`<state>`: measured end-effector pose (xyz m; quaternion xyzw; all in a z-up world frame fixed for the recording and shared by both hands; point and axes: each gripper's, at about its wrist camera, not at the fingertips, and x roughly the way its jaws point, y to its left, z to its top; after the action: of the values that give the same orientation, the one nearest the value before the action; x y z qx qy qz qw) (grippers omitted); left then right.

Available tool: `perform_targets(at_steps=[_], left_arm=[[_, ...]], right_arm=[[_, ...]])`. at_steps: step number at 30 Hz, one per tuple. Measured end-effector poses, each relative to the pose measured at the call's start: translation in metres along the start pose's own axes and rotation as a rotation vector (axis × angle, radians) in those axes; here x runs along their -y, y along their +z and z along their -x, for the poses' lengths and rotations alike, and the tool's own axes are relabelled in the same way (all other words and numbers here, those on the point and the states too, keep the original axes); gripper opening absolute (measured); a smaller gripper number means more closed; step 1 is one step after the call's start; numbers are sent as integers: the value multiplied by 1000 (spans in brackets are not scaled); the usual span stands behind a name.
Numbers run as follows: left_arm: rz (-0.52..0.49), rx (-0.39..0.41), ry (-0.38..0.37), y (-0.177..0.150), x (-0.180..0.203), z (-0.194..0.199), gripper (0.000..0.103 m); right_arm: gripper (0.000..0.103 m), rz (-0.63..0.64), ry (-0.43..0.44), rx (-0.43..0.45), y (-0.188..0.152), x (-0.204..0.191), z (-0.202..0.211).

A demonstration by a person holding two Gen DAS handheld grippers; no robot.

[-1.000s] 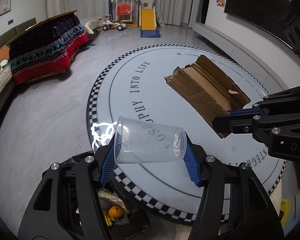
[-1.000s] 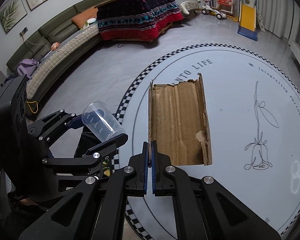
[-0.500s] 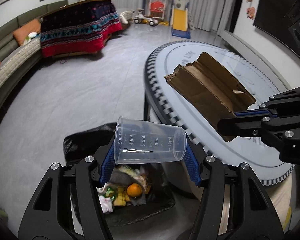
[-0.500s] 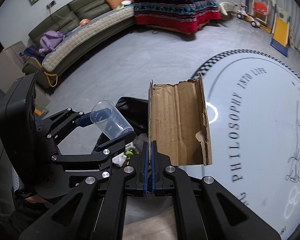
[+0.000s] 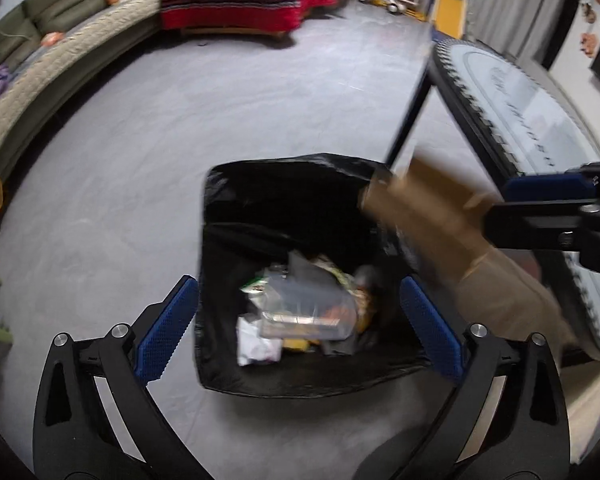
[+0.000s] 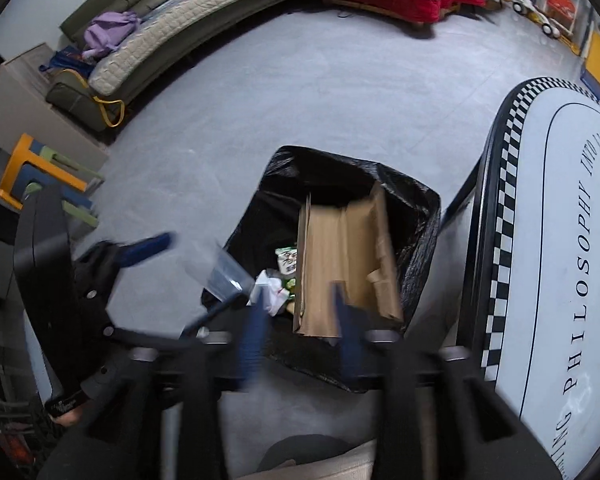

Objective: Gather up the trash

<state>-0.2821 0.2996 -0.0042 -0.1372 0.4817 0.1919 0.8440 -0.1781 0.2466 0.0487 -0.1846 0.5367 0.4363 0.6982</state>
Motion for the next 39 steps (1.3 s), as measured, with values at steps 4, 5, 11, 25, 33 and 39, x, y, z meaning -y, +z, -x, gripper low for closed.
perform_targets(at_steps=[4, 5, 11, 25, 33, 39], left_arm=[[63, -13, -12, -2, -15, -5, 97], [68, -13, -12, -3, -16, -6, 97], [63, -16, -21, -1, -18, -7, 97], [-22, 34, -56, 31, 41, 18, 97], [-107, 74, -97, 61, 95, 35, 97], [-185, 98, -164, 85, 154, 42, 97]], right_arm=[[57, -12, 15, 5, -3, 4, 0], [57, -16, 24, 5, -4, 6, 1], [57, -30, 33, 16, -6, 17, 1], [65, -59, 53, 96, -15, 52, 45], [70, -102, 23, 175, -20, 93, 89], [78, -180, -77, 260, -41, 141, 127]])
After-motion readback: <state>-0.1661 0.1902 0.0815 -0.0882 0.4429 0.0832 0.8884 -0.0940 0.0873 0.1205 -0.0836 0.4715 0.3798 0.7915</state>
